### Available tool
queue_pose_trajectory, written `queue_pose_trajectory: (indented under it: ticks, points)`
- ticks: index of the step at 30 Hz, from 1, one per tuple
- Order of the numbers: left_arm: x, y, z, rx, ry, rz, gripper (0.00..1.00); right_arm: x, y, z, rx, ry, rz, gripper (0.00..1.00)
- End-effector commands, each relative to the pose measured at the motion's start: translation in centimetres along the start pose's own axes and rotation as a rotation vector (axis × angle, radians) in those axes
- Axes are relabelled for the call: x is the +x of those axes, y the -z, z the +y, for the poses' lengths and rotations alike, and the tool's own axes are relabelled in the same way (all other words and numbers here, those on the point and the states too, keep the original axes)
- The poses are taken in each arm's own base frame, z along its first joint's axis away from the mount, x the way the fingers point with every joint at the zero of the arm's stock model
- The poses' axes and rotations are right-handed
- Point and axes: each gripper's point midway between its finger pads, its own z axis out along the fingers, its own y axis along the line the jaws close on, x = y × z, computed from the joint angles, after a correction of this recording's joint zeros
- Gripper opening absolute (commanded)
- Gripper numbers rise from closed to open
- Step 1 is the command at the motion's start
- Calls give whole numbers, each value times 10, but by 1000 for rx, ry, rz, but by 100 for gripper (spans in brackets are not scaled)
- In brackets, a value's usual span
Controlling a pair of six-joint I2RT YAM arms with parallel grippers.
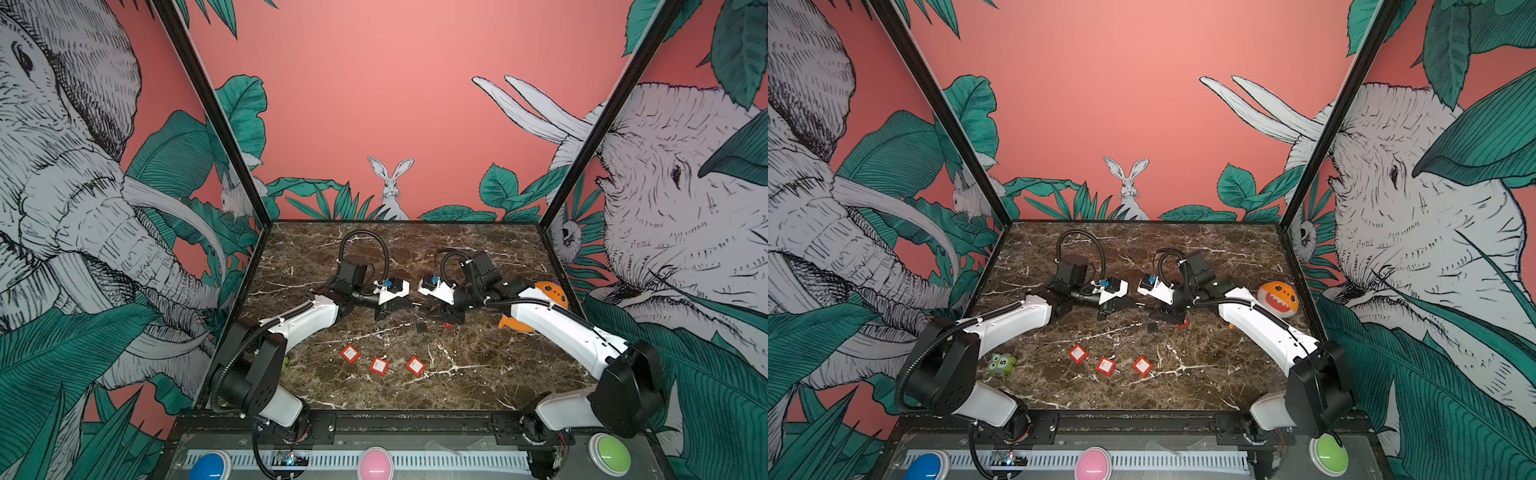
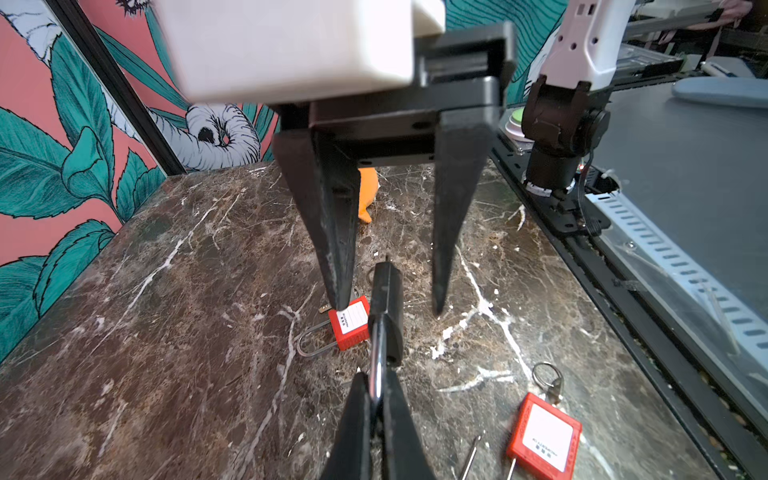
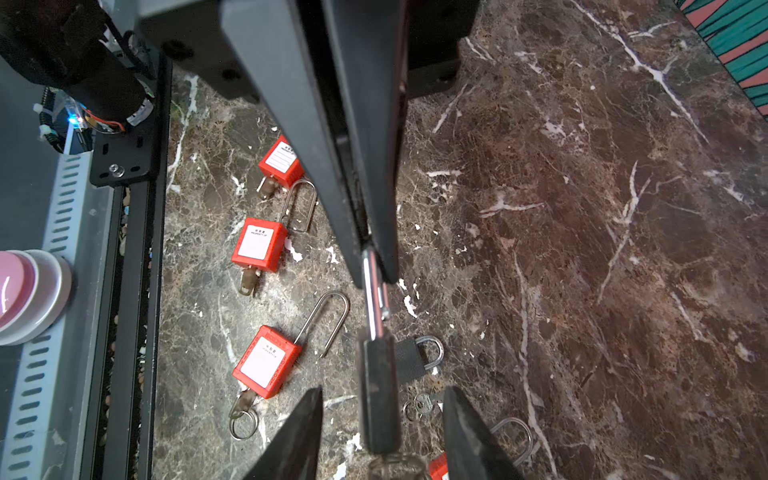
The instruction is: Lock with the key
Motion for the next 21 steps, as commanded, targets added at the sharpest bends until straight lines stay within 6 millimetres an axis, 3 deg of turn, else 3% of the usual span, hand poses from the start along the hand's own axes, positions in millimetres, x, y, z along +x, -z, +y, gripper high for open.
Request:
queue_pose_trajectory:
  ticks: [1,14,21]
  points:
    - [-8,1,-7,22,6,-42,0,-11,-3,-6,5,37,-47,41]
    - [-7,0,-5,17,15,-40,0,-11,-9,-4,-15,85,-78,14]
    - [-8,-1,-2,7,-1,-49,0,-22,-8,3,-68,103,-125,0]
